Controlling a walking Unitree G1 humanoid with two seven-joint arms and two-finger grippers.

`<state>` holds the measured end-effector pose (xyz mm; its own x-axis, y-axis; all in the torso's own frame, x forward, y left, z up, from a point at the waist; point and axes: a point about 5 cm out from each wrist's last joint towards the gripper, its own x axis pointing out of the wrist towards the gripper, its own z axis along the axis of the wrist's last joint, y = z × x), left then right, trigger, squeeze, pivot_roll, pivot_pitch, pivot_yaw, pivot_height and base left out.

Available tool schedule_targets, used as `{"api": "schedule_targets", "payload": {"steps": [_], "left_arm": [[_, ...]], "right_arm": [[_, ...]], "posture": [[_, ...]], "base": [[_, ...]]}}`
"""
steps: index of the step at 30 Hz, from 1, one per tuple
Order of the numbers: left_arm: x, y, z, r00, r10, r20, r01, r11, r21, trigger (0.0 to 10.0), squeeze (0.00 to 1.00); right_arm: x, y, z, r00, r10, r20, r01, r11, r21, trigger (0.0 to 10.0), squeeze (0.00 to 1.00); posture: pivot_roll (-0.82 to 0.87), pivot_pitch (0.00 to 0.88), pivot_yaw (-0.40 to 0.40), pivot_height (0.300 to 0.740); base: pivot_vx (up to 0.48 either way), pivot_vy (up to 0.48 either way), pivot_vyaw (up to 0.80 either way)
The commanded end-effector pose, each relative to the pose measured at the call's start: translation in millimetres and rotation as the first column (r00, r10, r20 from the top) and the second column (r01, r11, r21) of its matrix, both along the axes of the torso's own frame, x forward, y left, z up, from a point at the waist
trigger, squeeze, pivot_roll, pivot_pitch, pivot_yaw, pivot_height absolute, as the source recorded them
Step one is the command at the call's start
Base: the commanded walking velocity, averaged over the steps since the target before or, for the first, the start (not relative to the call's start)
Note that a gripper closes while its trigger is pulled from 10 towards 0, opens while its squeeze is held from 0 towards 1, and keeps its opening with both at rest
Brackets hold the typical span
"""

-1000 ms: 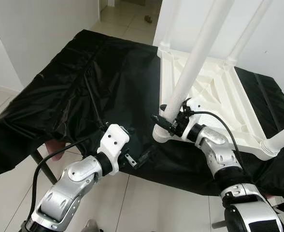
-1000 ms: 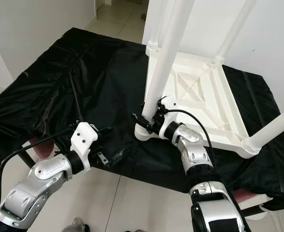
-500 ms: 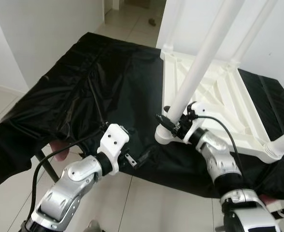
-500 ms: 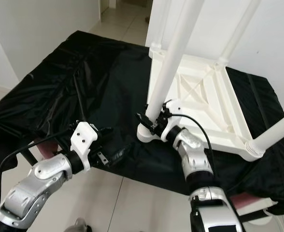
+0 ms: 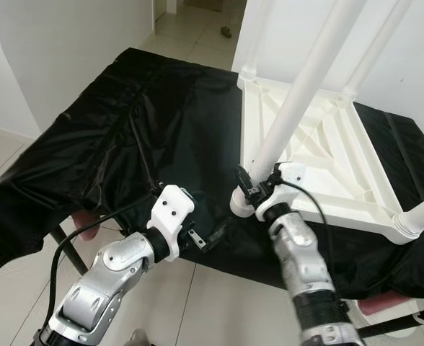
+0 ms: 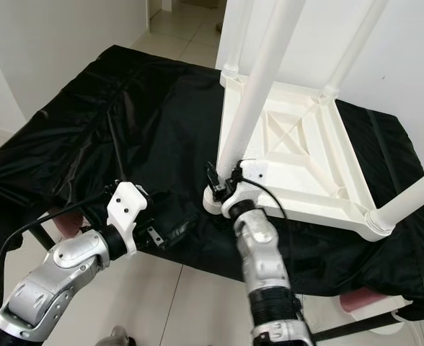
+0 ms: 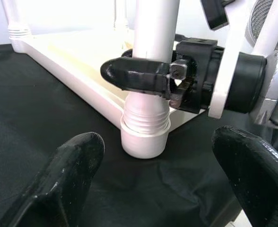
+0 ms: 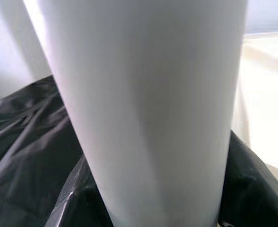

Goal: Building children table

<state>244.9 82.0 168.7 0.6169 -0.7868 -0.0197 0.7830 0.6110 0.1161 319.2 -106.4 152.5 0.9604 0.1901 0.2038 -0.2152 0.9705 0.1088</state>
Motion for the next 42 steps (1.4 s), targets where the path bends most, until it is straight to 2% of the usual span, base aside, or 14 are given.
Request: {"api": "schedule_targets", "payload": {"steps": [1, 5, 6, 8, 12, 14, 15, 21, 22, 25, 26, 38, 39, 42], "left_arm": [[-1.9, -3.5, -2.7, 0.999, -0.045, -0.010, 0.045, 0.999, -0.004, 10.0, 0.00], [-1.8, -4.8, -2.3, 0.999, -0.040, -0.010, 0.040, 0.999, -0.015, 10.0, 0.00], [-1.9, -5.0, -2.1, 0.999, -0.040, -0.010, 0.040, 0.999, -0.018, 10.0, 0.00], [-1.7, -5.6, -2.1, 0.999, -0.042, -0.010, 0.042, 0.999, -0.018, 10.0, 0.00], [-1.0, -5.8, -1.7, 0.999, -0.045, -0.007, 0.045, 0.999, -0.017, 10.0, 0.00], [-0.6, -5.6, -1.2, 0.999, -0.046, -0.006, 0.046, 0.999, -0.017, 10.0, 0.00], [0.1, -5.6, -0.8, 0.999, -0.046, -0.005, 0.046, 0.999, -0.016, 10.0, 0.00], [0.0, -5.0, -0.4, 0.999, -0.047, -0.003, 0.047, 0.999, -0.015, 10.0, 0.00], [0.4, -5.1, -0.2, 0.999, -0.045, -0.003, 0.045, 0.999, -0.016, 10.0, 0.00], [0.7, -5.1, -0.1, 0.999, -0.044, -0.003, 0.044, 0.999, -0.016, 10.0, 0.00], [0.3, -5.3, 0.1, 0.999, -0.044, -0.002, 0.044, 0.999, -0.017, 10.0, 0.00], [1.4, -4.8, 2.8, 0.999, -0.046, 0.007, 0.046, 0.999, -0.015, 10.0, 0.00], [1.3, -4.7, 3.1, 0.999, -0.046, 0.008, 0.046, 0.999, -0.015, 10.0, 0.00], [1.4, -4.7, 3.5, 0.999, -0.046, 0.009, 0.046, 0.999, -0.015, 10.0, 0.00]], "right_arm": [[-4.8, -3.7, -14.6, 0.991, -0.097, -0.096, 0.101, 0.994, 0.046, 0.0, 0.00], [-7.1, 4.4, -8.1, 0.989, -0.109, -0.096, 0.116, 0.990, 0.078, 0.0, 0.00], [-6.7, 1.3, -5.6, 0.990, -0.116, -0.083, 0.122, 0.990, 0.072, 9.8, 0.00], [-5.4, -4.8, -5.1, 0.990, -0.117, -0.074, 0.122, 0.991, 0.054, 10.0, 0.00], [-2.8, -13.9, -5.8, 0.995, -0.070, -0.070, 0.072, 0.997, 0.027, 10.0, 0.00], [-1.4, -18.7, -5.5, 0.997, -0.048, -0.061, 0.049, 0.999, 0.010, 10.0, 0.36], [0.1, -21.5, -5.6, 0.998, -0.004, -0.066, 0.006, 1.000, 0.019, 10.0, 1.00], [3.3, -27.5, -2.3, 0.955, 0.291, -0.048, -0.295, 0.948, -0.117, 10.0, 1.00], [3.2, -27.4, -1.9, 0.945, 0.324, -0.049, -0.328, 0.934, -0.145, 10.0, 0.63], [3.1, -27.5, -1.6, 0.938, 0.344, -0.048, -0.347, 0.923, -0.164, 10.0, 0.63], [3.0, -27.5, -1.8, 0.928, 0.368, -0.052, -0.371, 0.911, -0.180, 10.0, 0.00], [27.7, -24.6, -2.7, 0.823, 0.556, -0.120, -0.565, 0.775, -0.282, 10.0, 0.00], [29.9, -24.8, -3.9, 0.821, 0.556, -0.132, -0.568, 0.773, -0.283, 3.8, 0.00], [32.3, -26.5, -9.0, 0.817, 0.553, -0.165, -0.576, 0.767, -0.283, 0.0, 0.00]], "posture": [[0.14, 0.092, -0.128, 0.740], [0.14, 0.087, -0.128, 0.740], [0.14, 0.087, -0.128, 0.740], [0.14, 0.080, -0.127, 0.740], [0.14, 0.077, -0.123, 0.740], [0.14, 0.077, -0.123, 0.740], [0.14, 0.073, -0.121, 0.740], [0.14, 0.068, -0.123, 0.740], [0.14, 0.067, -0.123, 0.740], [0.14, 0.067, -0.123, 0.740], [0.14, 0.067, -0.123, 0.740], [0.16, 0.054, -0.114, 0.740], [0.16, 0.053, -0.112, 0.740], [0.17, 0.055, -0.111, 0.740]], "base": [[0.000, 0.000, 0.00], [0.000, 0.000, 0.00], [0.000, 0.000, 0.00], [0.000, 0.000, 0.00], [0.000, 0.000, 0.00], [0.000, 0.000, 0.00], [0.000, 0.000, 0.00], [0.000, 0.000, 0.00], [0.000, 0.000, 0.00], [0.000, 0.000, 0.00], [0.000, 0.000, 0.00], [0.000, 0.000, 0.00], [0.000, 0.000, 0.00], [0.000, 0.000, 0.00]]}}
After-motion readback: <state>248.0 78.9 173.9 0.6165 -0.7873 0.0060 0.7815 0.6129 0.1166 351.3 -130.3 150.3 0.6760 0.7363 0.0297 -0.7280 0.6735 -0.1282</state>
